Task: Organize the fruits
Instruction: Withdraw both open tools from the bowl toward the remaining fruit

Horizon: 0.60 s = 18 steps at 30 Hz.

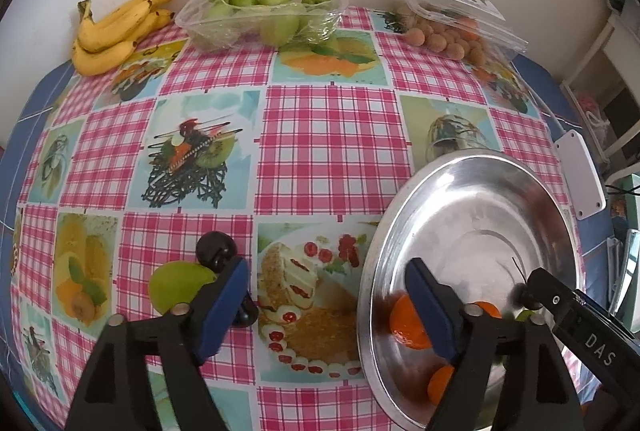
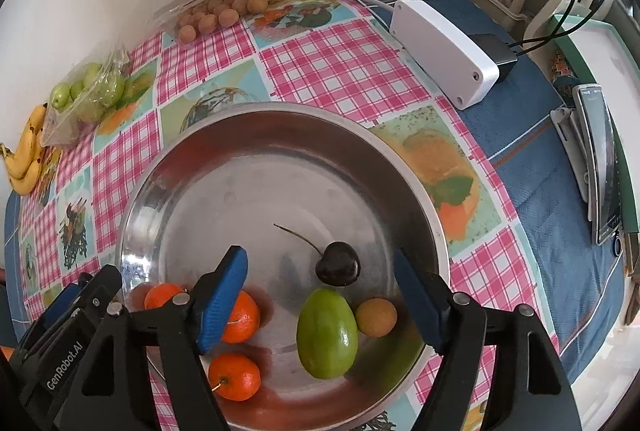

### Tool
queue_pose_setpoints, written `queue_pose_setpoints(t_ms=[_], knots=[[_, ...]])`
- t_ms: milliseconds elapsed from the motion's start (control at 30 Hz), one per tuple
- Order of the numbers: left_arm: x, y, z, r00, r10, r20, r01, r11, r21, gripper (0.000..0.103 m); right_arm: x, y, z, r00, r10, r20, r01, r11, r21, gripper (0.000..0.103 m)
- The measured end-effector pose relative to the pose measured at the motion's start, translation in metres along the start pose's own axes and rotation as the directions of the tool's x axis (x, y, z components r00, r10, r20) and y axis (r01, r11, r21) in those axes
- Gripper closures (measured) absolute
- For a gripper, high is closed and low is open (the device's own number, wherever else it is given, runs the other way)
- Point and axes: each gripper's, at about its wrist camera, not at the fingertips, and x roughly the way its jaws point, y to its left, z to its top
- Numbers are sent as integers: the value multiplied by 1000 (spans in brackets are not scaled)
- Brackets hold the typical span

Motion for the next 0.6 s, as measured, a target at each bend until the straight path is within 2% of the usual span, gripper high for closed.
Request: queue_pose_setpoints(t_ms=[33,133,167,600], knots=[[0,0,0,1000,1,4,-1,1000,-2,2,0,0,0,1000,-1,1,1,1000,-2,25],[-1,1,0,999,27,21,-27,1000,-4,0,-1,0,0,1000,-3,13,3,1000,-8,4],[-1,2,0,999,34,22,-34,999,-4,0,-1,0,0,1000,-2,17,2,1000,-9,2],[1,5,0,998,57,9,-57,998,-13,0,-1,-1,0,1000,-10,18,11,1000,-8,2]])
